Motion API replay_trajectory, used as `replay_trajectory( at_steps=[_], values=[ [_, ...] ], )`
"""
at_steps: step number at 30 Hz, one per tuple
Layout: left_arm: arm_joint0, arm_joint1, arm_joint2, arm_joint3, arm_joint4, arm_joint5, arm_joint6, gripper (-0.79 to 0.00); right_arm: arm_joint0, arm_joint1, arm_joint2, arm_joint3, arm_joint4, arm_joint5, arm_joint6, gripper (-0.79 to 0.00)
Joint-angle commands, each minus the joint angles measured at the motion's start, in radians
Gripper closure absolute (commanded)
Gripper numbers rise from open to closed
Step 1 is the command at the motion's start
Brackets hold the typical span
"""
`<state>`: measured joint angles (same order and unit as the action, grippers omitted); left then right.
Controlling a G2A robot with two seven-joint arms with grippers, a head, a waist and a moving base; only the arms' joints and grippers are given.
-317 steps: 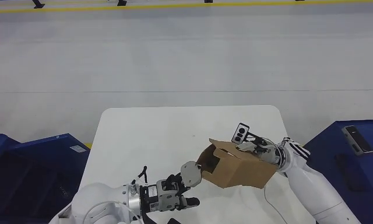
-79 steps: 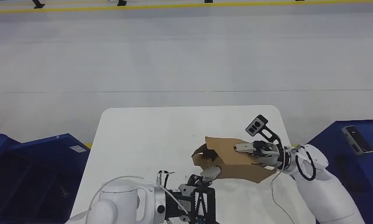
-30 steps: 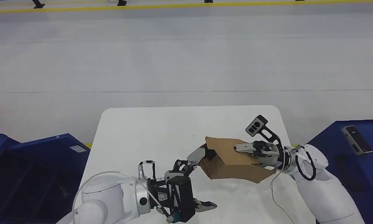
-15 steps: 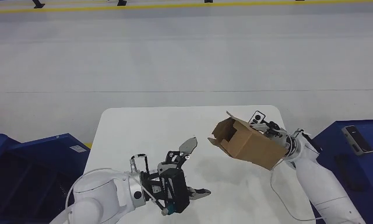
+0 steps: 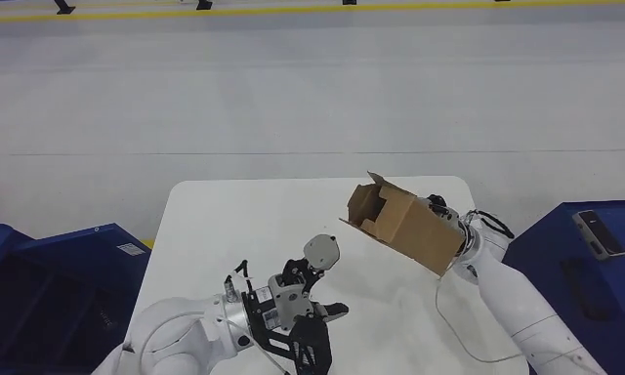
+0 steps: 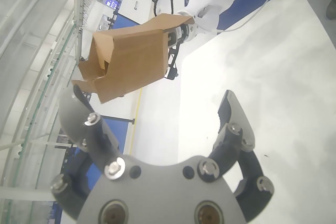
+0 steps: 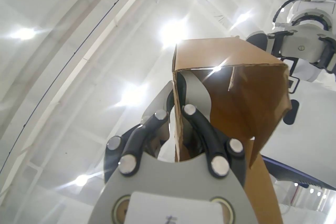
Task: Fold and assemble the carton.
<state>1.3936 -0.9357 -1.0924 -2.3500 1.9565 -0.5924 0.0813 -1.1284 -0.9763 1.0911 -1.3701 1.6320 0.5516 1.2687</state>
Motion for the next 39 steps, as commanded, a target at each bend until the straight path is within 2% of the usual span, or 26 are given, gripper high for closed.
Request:
replay_trajectory(
  at_steps=[1,35,39],
  values=[
    [0.000,0.000,0.000,0.000,-0.001,-0.001,-0.001,-0.785,0.000,0.000,0.001,0.000,0.000,0.000,0.000,0.000],
    [0.000,0.000,0.000,0.000,-0.001,-0.001,-0.001,-0.785,0.000,0.000,0.001,0.000,0.000,0.000,0.000,0.000],
    [-0.024,0.000,-0.003,0.000,0.061,-0.008,-0.005,-0.785,0.000,0.000,0.001,0.000,0.000,0.000,0.000,0.000]
  ],
)
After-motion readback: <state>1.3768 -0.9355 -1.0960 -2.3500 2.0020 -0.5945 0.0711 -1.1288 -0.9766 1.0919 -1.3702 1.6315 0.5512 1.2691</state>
